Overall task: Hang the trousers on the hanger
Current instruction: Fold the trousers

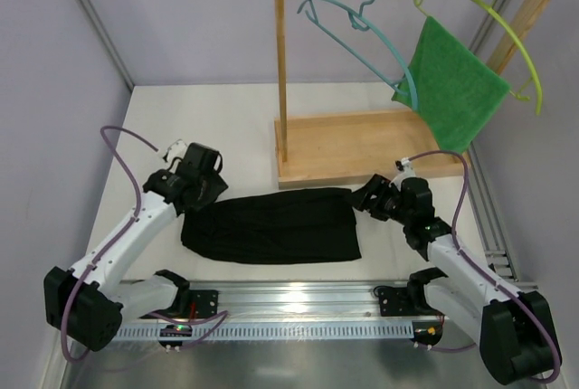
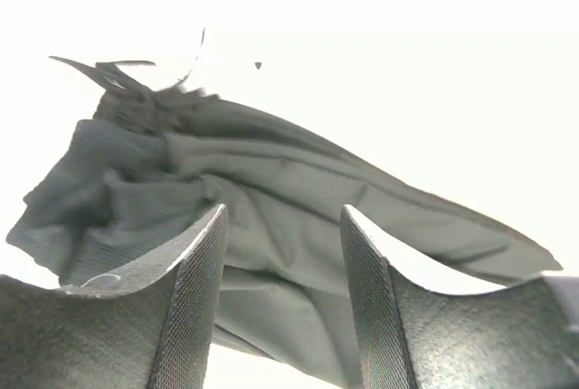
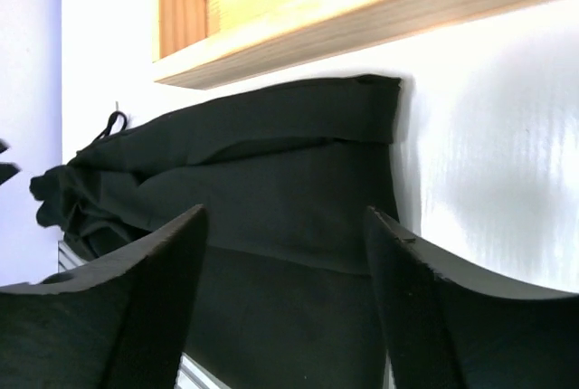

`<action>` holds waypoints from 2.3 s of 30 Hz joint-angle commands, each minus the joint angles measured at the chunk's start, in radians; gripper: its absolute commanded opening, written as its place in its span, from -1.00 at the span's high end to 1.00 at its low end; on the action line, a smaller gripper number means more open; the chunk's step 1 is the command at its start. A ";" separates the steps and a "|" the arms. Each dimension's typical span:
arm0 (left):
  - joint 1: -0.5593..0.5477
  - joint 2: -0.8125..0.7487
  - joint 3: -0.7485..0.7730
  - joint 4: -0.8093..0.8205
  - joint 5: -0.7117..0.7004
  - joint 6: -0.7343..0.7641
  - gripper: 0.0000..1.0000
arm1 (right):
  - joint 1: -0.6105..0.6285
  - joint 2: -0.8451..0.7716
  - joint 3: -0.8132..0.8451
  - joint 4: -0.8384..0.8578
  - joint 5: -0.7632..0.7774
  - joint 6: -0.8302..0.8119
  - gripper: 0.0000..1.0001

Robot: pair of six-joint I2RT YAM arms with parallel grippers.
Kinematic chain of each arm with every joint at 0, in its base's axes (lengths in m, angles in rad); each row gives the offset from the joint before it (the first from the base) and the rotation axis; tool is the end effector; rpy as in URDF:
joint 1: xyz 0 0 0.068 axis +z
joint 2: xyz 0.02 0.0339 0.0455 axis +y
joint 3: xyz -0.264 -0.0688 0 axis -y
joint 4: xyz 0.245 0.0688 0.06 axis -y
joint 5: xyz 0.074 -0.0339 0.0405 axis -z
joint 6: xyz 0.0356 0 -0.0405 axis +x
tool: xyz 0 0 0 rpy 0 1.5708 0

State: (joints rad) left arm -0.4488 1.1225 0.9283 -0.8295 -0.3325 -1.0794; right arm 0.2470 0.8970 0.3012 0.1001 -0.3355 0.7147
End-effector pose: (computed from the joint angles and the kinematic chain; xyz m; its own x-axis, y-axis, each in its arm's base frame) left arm 0.1974 -0.0822 0.2711 -0.5898 -0.6410 -0.4912 -0.5571 0.7633 -0.3271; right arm 0.1779 0.0569 0.1808 -0.6837 0.4658 -0.5617 -0.0842 0.7143 0.6948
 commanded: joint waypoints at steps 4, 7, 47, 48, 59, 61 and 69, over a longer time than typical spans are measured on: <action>0.027 0.031 0.041 -0.284 -0.204 0.061 -0.03 | 0.005 0.046 -0.016 -0.013 0.043 -0.041 -0.67; 0.035 0.028 0.024 -0.315 -0.206 0.065 -0.04 | 0.003 0.127 -0.004 0.030 -0.002 -0.052 -0.69; 0.160 0.111 -0.162 0.123 0.100 0.144 0.29 | 0.001 -0.185 0.028 -0.434 0.420 0.022 0.39; 0.160 0.099 -0.134 0.089 0.072 0.160 0.23 | 0.003 -0.162 0.056 -0.463 0.429 0.009 0.35; -0.002 -0.044 -0.035 0.191 0.329 0.194 0.14 | 0.003 0.009 0.225 -0.409 0.313 -0.073 0.31; -0.037 -0.030 -0.094 0.294 0.418 0.165 0.14 | 0.001 0.057 0.246 -0.383 0.309 -0.069 0.31; -0.405 0.089 -0.139 0.592 0.402 0.145 0.10 | 0.003 0.145 0.257 -0.368 0.404 -0.115 0.28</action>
State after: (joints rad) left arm -0.7433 1.1622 0.7368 -0.4137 0.0635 -0.9577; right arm 0.2512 1.0409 0.5182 -0.2924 0.0032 0.6388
